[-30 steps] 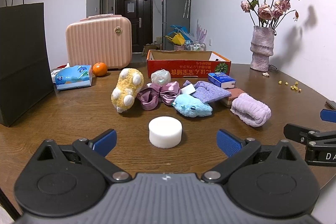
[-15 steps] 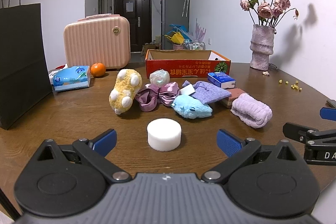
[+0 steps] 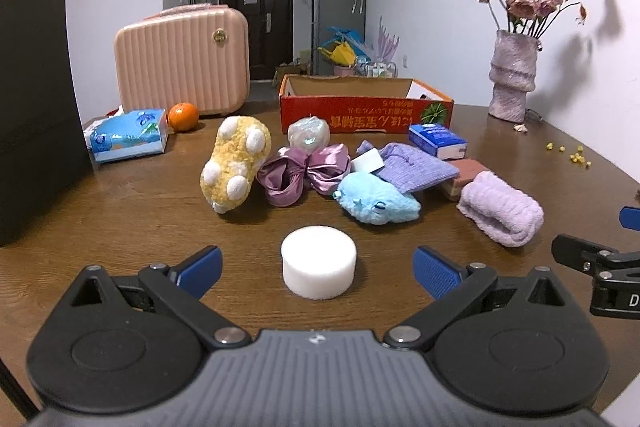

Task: Organize soft objects
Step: 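Grasp the white round sponge with the left tool while the right tool grasps the lilac towel roll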

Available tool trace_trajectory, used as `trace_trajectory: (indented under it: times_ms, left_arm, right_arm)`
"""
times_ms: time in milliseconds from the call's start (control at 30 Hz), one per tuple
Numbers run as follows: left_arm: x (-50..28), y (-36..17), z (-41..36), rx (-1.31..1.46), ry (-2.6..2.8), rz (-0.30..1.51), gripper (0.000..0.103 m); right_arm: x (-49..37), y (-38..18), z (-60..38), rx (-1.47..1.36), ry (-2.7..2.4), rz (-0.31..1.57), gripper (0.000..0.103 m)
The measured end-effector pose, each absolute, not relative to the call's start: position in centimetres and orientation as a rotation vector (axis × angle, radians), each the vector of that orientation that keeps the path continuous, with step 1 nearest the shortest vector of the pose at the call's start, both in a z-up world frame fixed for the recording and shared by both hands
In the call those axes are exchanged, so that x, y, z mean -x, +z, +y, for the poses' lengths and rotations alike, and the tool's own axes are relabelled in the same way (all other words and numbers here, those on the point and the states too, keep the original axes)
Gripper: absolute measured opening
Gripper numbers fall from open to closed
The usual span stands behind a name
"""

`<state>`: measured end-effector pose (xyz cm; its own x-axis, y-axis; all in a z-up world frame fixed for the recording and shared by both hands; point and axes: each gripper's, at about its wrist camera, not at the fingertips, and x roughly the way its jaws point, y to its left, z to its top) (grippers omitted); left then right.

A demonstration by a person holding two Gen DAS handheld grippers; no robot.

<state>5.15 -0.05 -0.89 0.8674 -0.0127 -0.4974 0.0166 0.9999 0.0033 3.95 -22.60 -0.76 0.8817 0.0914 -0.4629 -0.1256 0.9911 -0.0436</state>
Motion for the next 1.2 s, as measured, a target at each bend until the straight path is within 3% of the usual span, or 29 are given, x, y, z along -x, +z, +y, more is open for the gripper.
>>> trace_trajectory:
  times_ms: [600,800,1033,1200]
  left_arm:
    - [-11.3,-3.6,0.1,-0.009,0.027,0.632,0.102]
    - [-12.7,-4.5,0.0,-0.004,0.042,0.664,0.089]
    - [-13.7,-5.4,-0.1,0.006,0.034,0.701,0.061]
    - [-13.9,-5.6,-0.2,0.010,0.024,0.709,0.060]
  right_arm:
    - [-9.9,-3.2,-22.7,0.070,0.125,0.556,0.103]
    - [-10.8,-3.6,-22.6,0.073,0.132,0.568,0.103]
    - [-11.4,-3.9,-22.6,0.075,0.132,0.576,0.103]
    - [-11.6,-3.9,-22.5,0.083,0.133,0.578,0.103]
